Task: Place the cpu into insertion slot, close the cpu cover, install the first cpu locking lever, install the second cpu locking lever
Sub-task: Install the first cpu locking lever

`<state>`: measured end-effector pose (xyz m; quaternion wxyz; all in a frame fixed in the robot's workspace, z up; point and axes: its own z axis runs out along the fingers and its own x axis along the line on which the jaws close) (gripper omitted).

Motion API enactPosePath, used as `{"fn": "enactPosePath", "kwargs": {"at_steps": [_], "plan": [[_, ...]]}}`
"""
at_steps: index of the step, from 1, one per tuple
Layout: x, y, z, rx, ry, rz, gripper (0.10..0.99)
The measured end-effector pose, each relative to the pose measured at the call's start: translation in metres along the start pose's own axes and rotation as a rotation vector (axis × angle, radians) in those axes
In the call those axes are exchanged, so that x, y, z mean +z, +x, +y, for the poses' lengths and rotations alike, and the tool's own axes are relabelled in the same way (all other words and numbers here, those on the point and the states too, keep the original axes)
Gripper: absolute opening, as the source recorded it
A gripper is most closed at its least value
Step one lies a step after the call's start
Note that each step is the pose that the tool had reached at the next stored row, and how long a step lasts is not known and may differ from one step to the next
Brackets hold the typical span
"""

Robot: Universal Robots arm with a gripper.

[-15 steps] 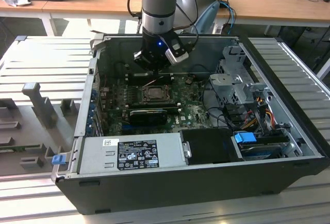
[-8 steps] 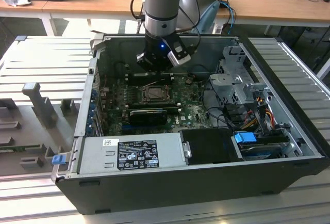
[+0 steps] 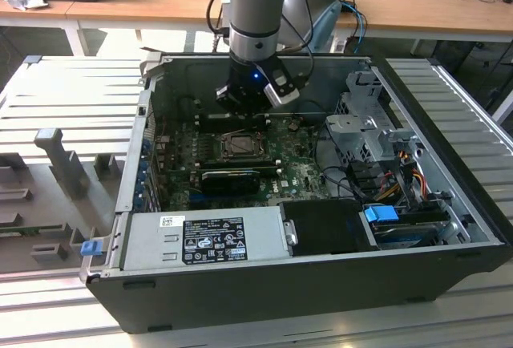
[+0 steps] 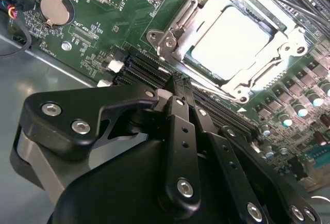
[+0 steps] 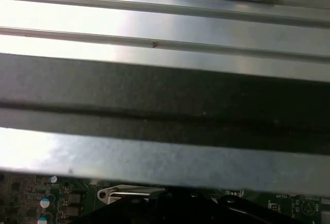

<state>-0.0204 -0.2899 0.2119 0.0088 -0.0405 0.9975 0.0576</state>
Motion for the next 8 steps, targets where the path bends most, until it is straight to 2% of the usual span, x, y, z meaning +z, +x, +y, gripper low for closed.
{"fn": "enactPosePath", "kwargs": {"at_steps": [8], "plan": [[0.0079,-0.0009,-0.0010,0.000,0.002,0.0004,0.106]]}}
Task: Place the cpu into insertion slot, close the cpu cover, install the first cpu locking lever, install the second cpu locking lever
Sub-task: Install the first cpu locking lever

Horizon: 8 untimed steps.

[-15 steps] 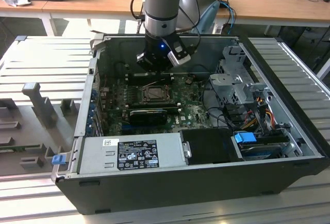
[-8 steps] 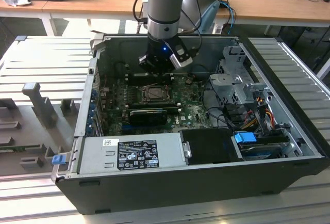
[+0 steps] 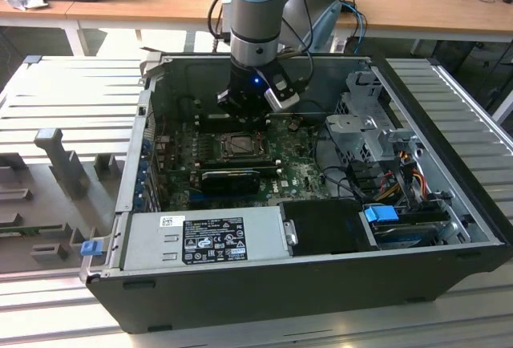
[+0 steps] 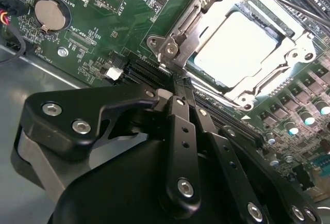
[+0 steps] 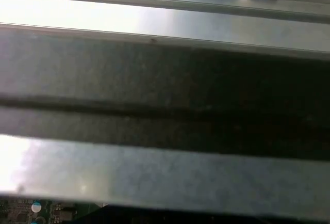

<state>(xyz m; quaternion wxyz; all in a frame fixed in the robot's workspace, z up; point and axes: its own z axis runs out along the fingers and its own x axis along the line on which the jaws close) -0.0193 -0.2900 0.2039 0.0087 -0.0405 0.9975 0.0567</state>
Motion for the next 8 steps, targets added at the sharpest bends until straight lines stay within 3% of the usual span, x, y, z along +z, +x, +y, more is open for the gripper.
{"fn": "enactPosePath", "kwargs": {"at_steps": [2,8], "plan": [[0.0003,0.0000,0.0000,0.000,0.015,0.0009,0.106],[0.0023,0.0000,-0.0002,0.000,0.017,0.0013,0.106]]}}
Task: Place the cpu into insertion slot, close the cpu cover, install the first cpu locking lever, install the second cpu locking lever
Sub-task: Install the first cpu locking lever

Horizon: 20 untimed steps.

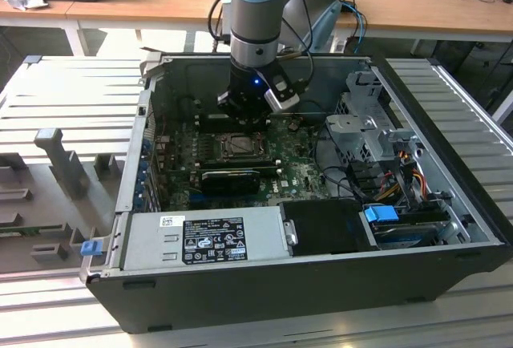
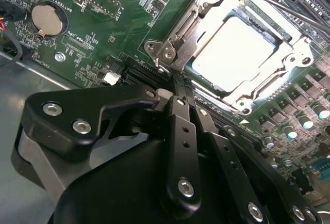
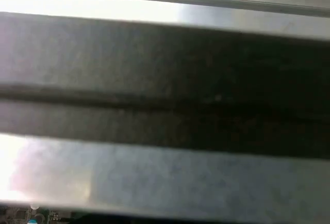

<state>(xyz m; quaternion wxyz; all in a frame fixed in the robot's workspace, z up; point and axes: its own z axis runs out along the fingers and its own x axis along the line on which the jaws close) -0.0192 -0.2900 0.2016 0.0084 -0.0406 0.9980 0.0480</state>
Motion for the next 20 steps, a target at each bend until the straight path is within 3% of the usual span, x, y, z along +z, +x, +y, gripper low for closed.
{"fn": "enactPosePath", "kwargs": {"at_steps": [5,11,20], "plan": [[0.0005,-0.0001,0.0000,0.000,-0.019,-0.0017,0.106],[-0.0130,-0.0004,0.0012,0.000,-0.017,-0.0014,0.106],[-0.0135,0.0000,-0.0031,0.000,-0.017,-0.0016,0.106]]}}
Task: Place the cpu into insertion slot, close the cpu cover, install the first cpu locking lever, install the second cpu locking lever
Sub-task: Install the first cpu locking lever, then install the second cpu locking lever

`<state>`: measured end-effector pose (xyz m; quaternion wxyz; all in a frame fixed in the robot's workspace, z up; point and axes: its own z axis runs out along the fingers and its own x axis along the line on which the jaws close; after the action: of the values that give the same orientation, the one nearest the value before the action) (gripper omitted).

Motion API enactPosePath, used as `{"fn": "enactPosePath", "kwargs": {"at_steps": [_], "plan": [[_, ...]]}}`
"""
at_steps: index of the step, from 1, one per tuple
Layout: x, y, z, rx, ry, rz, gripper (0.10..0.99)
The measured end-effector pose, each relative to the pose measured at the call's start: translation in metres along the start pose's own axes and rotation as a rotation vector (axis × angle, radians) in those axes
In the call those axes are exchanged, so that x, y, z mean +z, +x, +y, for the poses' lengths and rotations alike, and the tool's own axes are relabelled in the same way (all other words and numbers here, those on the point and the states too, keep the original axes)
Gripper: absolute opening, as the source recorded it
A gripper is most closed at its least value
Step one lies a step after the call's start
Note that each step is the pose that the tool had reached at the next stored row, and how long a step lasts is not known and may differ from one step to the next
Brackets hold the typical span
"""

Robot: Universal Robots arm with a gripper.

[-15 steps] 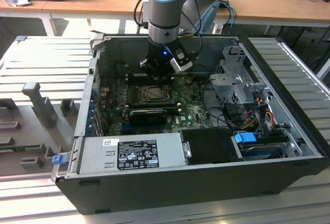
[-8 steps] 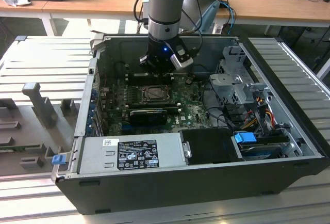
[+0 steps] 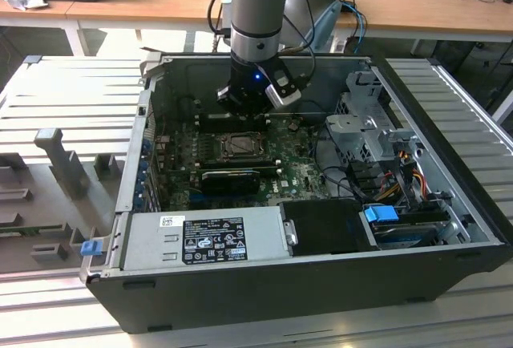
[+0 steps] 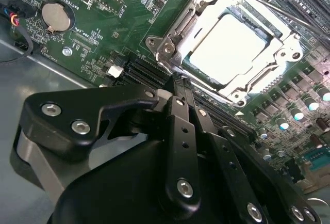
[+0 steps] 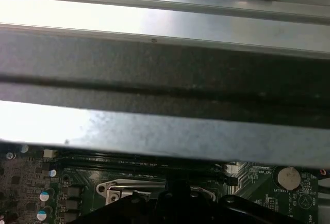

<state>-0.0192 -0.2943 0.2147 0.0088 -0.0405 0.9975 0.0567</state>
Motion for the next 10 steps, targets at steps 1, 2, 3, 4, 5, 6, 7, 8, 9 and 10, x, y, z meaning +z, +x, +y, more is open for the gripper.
{"fn": "enactPosePath", "kwargs": {"at_steps": [1,2,3,4,5,6,7,8,9,10], "plan": [[0.0000,0.0000,-0.0003,0.000,0.000,0.0000,0.106],[-0.0001,0.0001,-0.0007,0.000,0.000,0.0001,0.106],[-0.0002,0.0001,-0.0011,0.000,0.000,0.0001,0.106],[-0.0002,0.0001,-0.0013,0.000,0.000,0.0001,0.106],[-0.0002,0.0001,-0.0016,0.000,0.000,0.0001,0.106],[-0.0003,0.0002,-0.0022,0.000,0.000,0.0001,0.106],[-0.0004,0.0003,-0.0033,0.000,0.000,0.0000,0.106],[-0.0006,0.0004,-0.0046,0.000,0.000,0.0001,0.106],[-0.0007,0.0005,-0.0058,0.000,0.000,0.0001,0.106],[-0.0009,0.0006,-0.0077,0.000,0.000,0.0001,0.106]]}}
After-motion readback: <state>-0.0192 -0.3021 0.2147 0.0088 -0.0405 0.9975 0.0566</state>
